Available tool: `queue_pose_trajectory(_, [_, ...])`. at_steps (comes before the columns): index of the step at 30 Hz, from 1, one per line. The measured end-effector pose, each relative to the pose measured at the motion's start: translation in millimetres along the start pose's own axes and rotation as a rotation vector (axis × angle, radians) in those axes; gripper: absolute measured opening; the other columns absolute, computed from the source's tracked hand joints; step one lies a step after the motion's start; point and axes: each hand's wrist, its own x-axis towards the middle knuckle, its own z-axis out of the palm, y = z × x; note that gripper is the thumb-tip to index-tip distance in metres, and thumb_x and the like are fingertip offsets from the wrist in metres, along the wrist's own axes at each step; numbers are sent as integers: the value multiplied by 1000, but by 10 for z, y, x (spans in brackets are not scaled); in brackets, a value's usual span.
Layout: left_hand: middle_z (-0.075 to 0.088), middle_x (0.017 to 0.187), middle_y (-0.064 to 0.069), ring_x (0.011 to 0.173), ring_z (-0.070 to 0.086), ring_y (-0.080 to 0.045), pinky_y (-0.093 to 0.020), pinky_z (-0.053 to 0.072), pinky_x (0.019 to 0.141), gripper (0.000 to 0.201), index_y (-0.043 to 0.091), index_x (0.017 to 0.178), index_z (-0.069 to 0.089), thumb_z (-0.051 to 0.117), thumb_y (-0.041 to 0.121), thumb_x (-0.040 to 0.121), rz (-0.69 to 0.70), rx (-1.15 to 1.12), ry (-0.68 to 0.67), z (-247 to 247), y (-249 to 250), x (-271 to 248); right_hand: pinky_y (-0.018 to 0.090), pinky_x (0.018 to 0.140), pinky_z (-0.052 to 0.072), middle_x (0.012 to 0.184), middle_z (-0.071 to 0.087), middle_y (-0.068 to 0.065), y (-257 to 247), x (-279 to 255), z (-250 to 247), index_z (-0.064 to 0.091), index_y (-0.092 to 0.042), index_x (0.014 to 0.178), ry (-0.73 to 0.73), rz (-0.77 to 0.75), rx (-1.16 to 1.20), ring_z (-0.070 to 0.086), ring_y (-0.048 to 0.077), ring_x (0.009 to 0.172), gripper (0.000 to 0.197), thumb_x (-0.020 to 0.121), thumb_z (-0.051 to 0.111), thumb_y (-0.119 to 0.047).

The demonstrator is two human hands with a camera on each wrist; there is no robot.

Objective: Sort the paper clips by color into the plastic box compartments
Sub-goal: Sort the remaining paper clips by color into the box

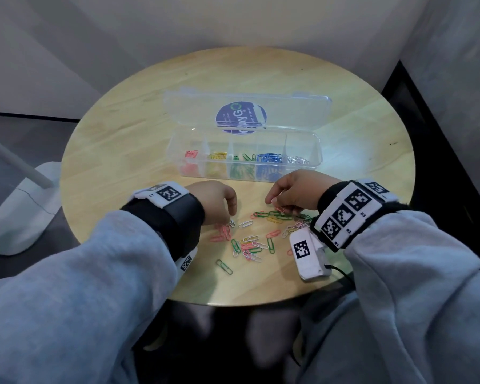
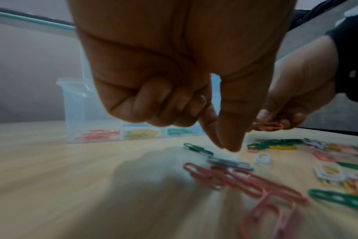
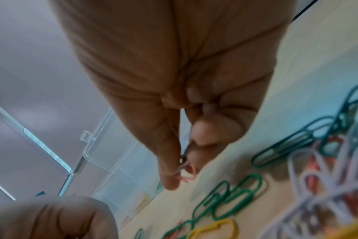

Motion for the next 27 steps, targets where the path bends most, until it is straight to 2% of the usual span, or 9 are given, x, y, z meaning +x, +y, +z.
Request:
queue_pose_trajectory(3, [42, 69, 12, 80, 47, -15, -22, 29, 53, 17, 26, 94, 64, 65, 16, 79, 29, 84, -8, 26, 16, 29, 18, 50, 42, 60, 55, 4, 5, -2, -4, 68, -5, 95, 18, -24, -15, 46, 14, 49, 15, 88, 55, -3])
queue_pose_trajectory(6, [43, 68, 11, 80, 47, -15, -20, 27, 49, 16, 22, 96, 65, 66, 17, 80, 41, 128, -3, 35, 10, 44, 19, 48, 43, 61, 55, 5, 1, 4, -1, 67, -9, 89, 8, -31, -5, 46, 15, 50, 14, 89, 55, -4])
queue_pose_trajectory(9, [44, 67, 11, 74, 47, -13, -20, 27, 49, 9, 24, 85, 60, 66, 19, 81, 31, 117, -31, 30, -3, 64, 19, 47, 42, 63, 56, 5, 1, 20, -1, 64, -14, 81, 16, -28, 18, 46, 15, 49, 17, 90, 53, -4])
queue_pose_trajectory(12, [46, 65, 11, 58, 41, -6, -21, 28, 48, 19, 24, 69, 52, 66, 19, 80, 14, 100, -41, 42, -16, 84, 23, 51, 41, 66, 59, 5, 5, 14, 2, 63, -18, 78, 8, -22, -7, 47, 17, 52, 17, 90, 55, -8])
queue_pose_trajectory(14, [48, 64, 10, 56, 40, -4, -21, 29, 49, 22, 24, 66, 51, 67, 21, 80, 8, 81, -54, 49, -30, 82, 23, 52, 40, 70, 60, 6, 3, 2, 1, 64, -19, 77, -1, -28, -16, 47, 19, 55, 18, 89, 56, -9])
queue_pose_trajectory(16, [50, 64, 10, 57, 42, -4, -21, 32, 52, 21, 23, 65, 52, 67, 20, 78, 16, 33, -80, 42, -58, 63, 22, 50, 39, 69, 60, 3, -2, -10, -14, 64, -21, 75, 9, -30, -9, 48, 15, 54, 19, 89, 56, -10])
queue_pose_trajectory(19, [55, 64, 7, 54, 49, -2, -19, 39, 57, 21, 21, 66, 53, 67, 14, 79, 26, -265, -167, -8, -127, 34, 21, 49, 38, 67, 55, -2, -32, -37, -73, 63, -21, 73, 35, -36, 25, 48, 11, 56, 24, 89, 52, -7])
queue_pose_trajectory(24, [48, 63, -6, 40, 46, -2, -10, 37, 41, 35, 12, 60, 40, 53, -10, 84, 32, -950, -150, -141, -135, -24, 24, 48, 30, 68, 46, 6, -46, -130, -199, 53, -10, 72, 31, -27, 311, 44, 16, 57, 26, 92, 40, 1])
queue_pose_trajectory(27, [48, 56, -5, 43, 45, -7, -12, 35, 40, 37, 12, 59, 36, 47, -13, 84, 58, -1172, -150, -195, -112, -41, 22, 43, 38, 66, 45, 8, -17, -181, -222, 49, -7, 71, 21, 16, 390, 47, 19, 56, 27, 94, 35, -2])
